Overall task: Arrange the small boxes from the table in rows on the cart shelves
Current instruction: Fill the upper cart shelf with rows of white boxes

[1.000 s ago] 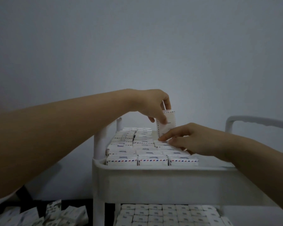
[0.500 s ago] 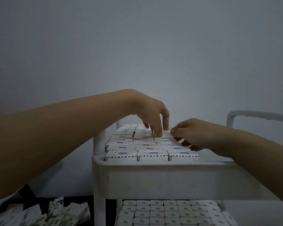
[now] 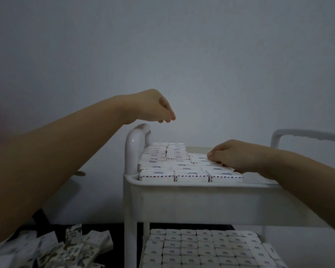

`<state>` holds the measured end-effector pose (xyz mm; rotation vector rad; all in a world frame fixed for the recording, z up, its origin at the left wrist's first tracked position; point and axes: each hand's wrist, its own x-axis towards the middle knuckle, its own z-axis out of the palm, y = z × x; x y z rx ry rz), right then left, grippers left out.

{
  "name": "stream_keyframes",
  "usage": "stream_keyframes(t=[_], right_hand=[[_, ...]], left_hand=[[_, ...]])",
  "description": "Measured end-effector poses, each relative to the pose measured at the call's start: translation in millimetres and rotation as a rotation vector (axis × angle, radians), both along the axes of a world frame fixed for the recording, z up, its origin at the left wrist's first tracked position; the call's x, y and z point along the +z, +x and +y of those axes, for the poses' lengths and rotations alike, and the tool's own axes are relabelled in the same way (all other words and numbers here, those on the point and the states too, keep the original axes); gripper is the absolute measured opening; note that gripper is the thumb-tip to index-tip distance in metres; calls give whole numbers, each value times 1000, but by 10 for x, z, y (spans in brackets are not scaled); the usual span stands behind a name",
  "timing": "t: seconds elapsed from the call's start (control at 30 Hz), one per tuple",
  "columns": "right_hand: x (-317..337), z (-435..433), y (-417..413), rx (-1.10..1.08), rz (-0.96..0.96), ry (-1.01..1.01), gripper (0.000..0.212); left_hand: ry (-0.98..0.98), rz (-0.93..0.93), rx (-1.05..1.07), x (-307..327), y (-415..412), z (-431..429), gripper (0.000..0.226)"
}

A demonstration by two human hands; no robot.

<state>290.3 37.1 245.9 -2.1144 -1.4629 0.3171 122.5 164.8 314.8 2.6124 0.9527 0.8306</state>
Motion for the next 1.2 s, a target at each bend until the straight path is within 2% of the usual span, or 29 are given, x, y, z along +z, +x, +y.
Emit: stream_keyframes(t=[0.13, 0.23, 0.37, 0.47, 0.57, 0.63, 0.73, 0.8, 0.87, 1.0, 1.1, 1.2], right_hand=[[13, 21, 48, -131, -397, 119, 49], [32, -73, -98, -104, -562, 425, 40], [-94, -208, -764, 237, -493, 719, 21], [-387, -234, -1373, 460, -479, 774, 23], [-747, -110, -1831, 605, -512, 808, 19], [-972, 40, -2046, 669, -469, 763, 19], [-1298, 350, -2342, 784, -358, 546, 22], [-1535, 604, -2533, 834, -331, 423, 26], [-1789, 872, -2735, 843, -315, 307, 30], [-2336, 1400, -3180, 815, -324, 144, 45], [-2662, 1710, -3483, 756, -344, 45, 64], [-2793, 1968, -3638, 650, -345, 65, 68]], left_hand=[[-18, -218, -42, -102, -231, -174, 18], [1, -427, -73, -285, -482, -338, 21], [132, -646, -63, -705, -926, -492, 24], [94, -640, -30, -1190, -1349, -404, 24], [0, -585, 120, -1826, -1859, -184, 28], [-57, -558, 301, -2292, -2257, -12, 27], [-135, -498, 604, -2952, -2842, 101, 29], [-122, -469, 731, -3309, -3149, 84, 28], [-69, -454, 790, -3610, -3353, 39, 26], [158, -415, 838, -4002, -3513, -3, 19], [223, -441, 874, -4064, -3531, 3, 28], [221, -366, 913, -4112, -3579, 37, 41]])
